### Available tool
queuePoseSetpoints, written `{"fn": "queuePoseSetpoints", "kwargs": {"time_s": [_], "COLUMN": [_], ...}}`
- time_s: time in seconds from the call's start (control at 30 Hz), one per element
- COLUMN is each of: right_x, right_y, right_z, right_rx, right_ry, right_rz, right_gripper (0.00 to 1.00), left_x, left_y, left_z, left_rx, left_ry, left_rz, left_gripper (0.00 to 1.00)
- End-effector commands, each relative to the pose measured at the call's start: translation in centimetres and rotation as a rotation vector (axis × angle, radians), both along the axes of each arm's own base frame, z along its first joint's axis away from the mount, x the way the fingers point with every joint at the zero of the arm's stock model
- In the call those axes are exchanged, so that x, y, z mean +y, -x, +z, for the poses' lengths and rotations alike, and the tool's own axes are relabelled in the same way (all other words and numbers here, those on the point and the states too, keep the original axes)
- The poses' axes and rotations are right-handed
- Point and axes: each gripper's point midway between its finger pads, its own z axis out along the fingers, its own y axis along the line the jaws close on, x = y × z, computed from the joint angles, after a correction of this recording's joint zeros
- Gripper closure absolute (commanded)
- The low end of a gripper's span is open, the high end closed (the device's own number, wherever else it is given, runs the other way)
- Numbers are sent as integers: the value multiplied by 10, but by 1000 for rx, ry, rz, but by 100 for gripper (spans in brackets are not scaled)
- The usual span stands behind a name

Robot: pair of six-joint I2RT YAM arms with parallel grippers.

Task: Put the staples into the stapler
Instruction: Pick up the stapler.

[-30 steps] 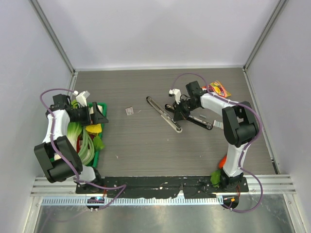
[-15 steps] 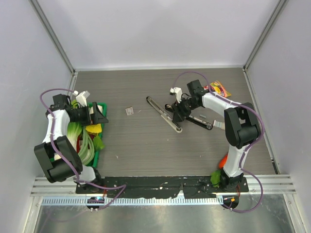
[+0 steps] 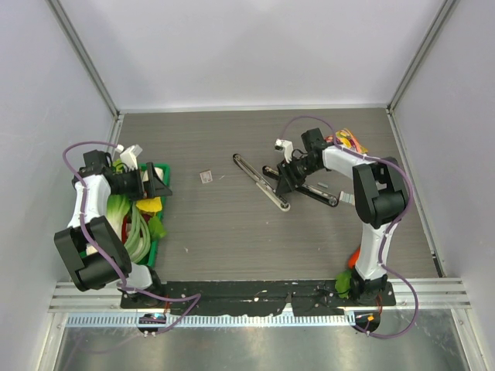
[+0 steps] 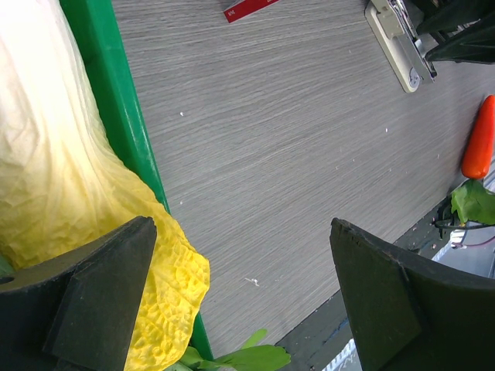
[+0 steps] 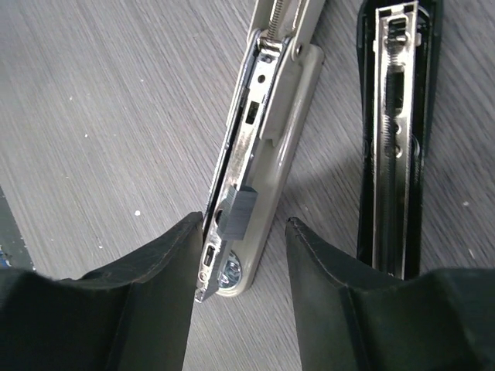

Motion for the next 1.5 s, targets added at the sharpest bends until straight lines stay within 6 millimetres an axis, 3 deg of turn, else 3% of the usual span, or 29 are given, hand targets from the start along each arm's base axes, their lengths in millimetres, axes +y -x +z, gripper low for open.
{"fn": "queuePoseSetpoints", "kwargs": {"time_s": [0.0,0.73,1.47], "right_x": [15,21,22], "right_y": [-4,-2,-2], "right_z": [14,6,43], "right_rx": [4,42,-52], "right_ry": [-80,-85,-120], "right_rz": [37,46,60], "right_gripper": [49,82,88], "left_x": [2,2,4], "left_y": [0,0,0], "left_z": [6,6,6], "left_rx": [-20,-20,-20], "left_ry": [5,2,5], "left_rz": [0,-1,6], "left_gripper": [0,0,0]}}
